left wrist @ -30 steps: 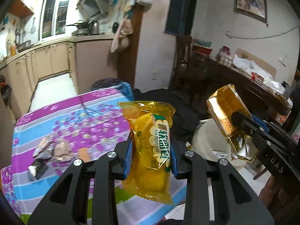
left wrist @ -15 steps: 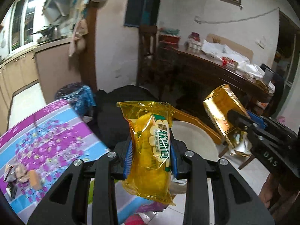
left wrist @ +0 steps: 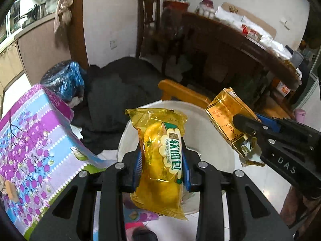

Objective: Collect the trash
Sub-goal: 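Carry the yellow snack bag and gold box with both tools over the basin, then open both tools to drop the snack bag and gold box into the basin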

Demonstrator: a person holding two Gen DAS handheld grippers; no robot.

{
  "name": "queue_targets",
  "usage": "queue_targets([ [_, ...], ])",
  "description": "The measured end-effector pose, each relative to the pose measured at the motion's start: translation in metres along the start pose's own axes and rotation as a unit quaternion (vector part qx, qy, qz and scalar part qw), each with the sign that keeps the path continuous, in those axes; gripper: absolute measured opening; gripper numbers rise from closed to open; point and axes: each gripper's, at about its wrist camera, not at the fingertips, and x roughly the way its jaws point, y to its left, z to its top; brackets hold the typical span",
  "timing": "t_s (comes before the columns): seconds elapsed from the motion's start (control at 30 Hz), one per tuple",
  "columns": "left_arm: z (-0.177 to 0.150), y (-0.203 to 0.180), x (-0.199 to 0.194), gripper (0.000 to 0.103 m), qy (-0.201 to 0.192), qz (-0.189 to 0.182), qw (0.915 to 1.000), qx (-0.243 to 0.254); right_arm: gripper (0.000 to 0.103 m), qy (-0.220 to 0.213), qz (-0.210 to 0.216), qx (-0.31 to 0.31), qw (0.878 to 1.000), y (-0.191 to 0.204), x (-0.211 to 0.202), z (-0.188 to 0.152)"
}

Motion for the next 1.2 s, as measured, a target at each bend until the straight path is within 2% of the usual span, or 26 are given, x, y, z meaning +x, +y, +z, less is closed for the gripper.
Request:
queue_targets([
  [0.23, -0.004, 0.001, 0.020, 0.030, 0.020, 0.013, 0.9997, -0.001, 0.026, 0.029, 0.002, 0.005, 1.000, 0.007, 0.026, -0.022],
  [0.73, 0.000, -0.009, 0.030, 0.032, 0.021, 0.018, 0.9996, 0.004, 0.027, 0.028, 0.009, 0.016, 0.999, 0.011, 0.031, -0.029],
  [0.8, 0.000, -0.009, 0.031, 0.035, 0.023, 0.021, 0.9995, 0.004, 0.027, 0.026, 0.010, 0.017, 0.999, 0.011, 0.031, -0.029],
  [0.87, 0.000, -0.007, 0.031, 0.052, 0.022, 0.023, 0.9995, 0.001, 0.027, 0.024, 0.009, 0.020, 0.999, 0.010, 0.030, -0.029],
  [0.97, 0.001, -0.006, 0.030, 0.063, 0.018, 0.028, 0.9995, -0.001, 0.027, 0.022, 0.008, 0.023, 0.999, 0.009, 0.028, -0.030],
  [1.2, 0.001, -0.006, 0.027, 0.064, 0.015, 0.031, 0.9994, -0.002, 0.027, 0.017, 0.011, 0.023, 1.000, 0.010, 0.024, -0.032],
])
